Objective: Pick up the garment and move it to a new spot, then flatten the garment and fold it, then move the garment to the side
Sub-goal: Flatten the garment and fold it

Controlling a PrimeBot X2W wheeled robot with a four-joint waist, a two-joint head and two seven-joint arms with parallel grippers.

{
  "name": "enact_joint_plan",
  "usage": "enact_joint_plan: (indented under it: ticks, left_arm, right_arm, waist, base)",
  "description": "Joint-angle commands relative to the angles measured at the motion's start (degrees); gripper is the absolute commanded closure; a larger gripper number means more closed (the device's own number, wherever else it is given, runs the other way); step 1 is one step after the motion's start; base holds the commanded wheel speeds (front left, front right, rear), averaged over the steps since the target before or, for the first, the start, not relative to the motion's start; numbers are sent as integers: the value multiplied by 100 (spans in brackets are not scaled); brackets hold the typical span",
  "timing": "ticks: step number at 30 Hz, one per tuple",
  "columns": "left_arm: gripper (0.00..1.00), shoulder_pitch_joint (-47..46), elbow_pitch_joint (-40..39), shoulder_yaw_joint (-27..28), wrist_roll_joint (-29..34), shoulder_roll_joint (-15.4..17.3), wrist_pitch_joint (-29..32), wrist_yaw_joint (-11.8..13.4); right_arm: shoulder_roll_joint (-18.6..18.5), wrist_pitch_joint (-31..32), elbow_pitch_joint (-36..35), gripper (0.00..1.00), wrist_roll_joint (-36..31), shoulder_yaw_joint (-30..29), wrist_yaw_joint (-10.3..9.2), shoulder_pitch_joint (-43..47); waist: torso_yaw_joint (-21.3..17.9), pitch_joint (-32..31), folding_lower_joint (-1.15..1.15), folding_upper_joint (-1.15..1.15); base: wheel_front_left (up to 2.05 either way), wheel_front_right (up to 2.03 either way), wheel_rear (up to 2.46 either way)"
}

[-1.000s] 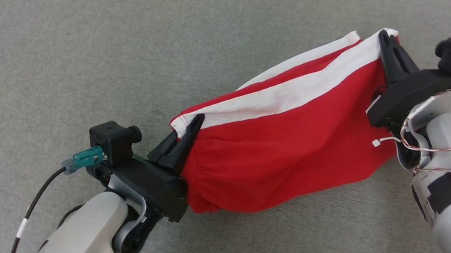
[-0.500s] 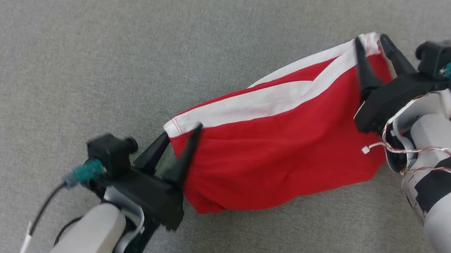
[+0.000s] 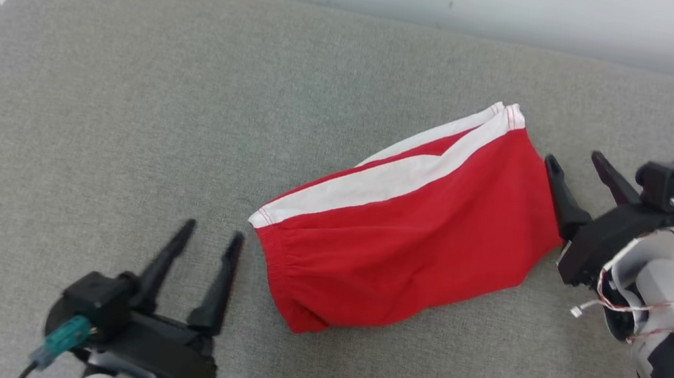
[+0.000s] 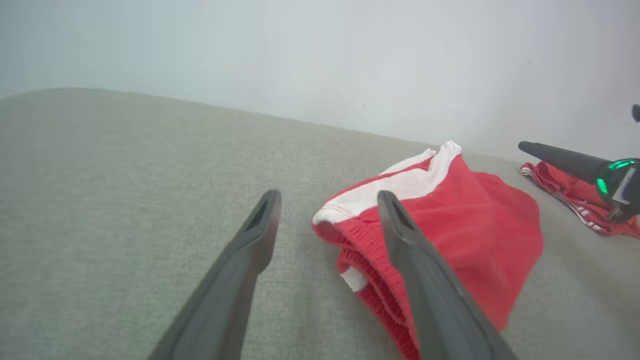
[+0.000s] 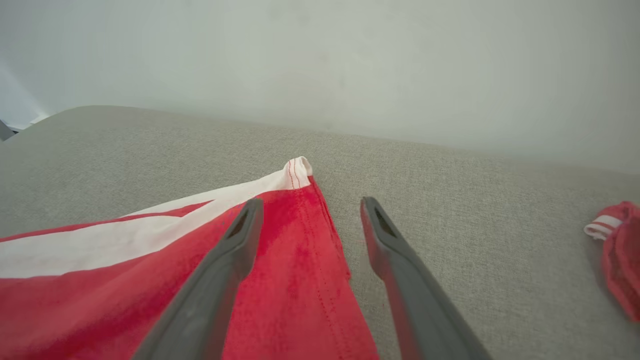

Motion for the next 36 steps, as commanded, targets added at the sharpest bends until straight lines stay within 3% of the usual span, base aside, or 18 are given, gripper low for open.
enact_joint_plan:
  ticks: [1, 7, 11, 26, 27, 28, 29, 30, 36]
  left_arm:
    - [0, 98, -105, 92, 87, 19, -1, 40]
    - [0, 428, -951, 751, 805, -59, -1, 205]
    - [0, 523, -1145, 891, 1135, -104, -1, 205]
    - [0, 522, -1193, 1019, 1305, -244, -1, 96]
    - [0, 513, -1184, 1024, 1310, -247, -1, 93]
    - [0, 511, -1172, 1026, 1314, -248, -1, 87]
    - [0, 512, -1152, 1027, 1318, -250, -1, 82]
    - [0, 508, -1139, 1030, 1315, -253, -1, 84]
    - [0, 615, -1055, 1096, 1322, -258, -1, 61]
  right_arm:
    - [-26, -24, 17, 0, 48, 26, -12, 90]
    - [-73, -33, 245, 0, 217, 176, -12, 236]
    - [-58, 83, 520, 0, 330, 226, -12, 201]
    - [114, 741, 1113, 0, 610, 462, -13, 60]
    - [133, 832, 1135, 27, 644, 474, -13, 89]
    - [157, 898, 1135, 73, 692, 476, -13, 111]
    - [164, 920, 1132, 95, 738, 458, -13, 111]
    - [172, 938, 1130, 100, 764, 464, -13, 109]
    - [105, 657, 990, 100, 925, 439, -13, 189]
  waist:
    - [14, -98, 1, 0]
    - [108, -98, 1, 0]
    - [216, -37, 1, 0]
    - [556, 233, 1, 0]
    - [563, 236, 1, 0]
    - [566, 236, 1, 0]
    - [565, 233, 1, 0]
    - [559, 223, 1, 0]
    - [408, 15, 1, 0]
  base:
    - [0, 0, 0]
    - [0, 0, 0]
    - [0, 0, 0]
    - [0, 0, 0]
    - [0, 0, 0]
    - [0, 0, 0]
    - [0, 0, 0]
    - [0, 0, 0]
    - [0, 0, 0]
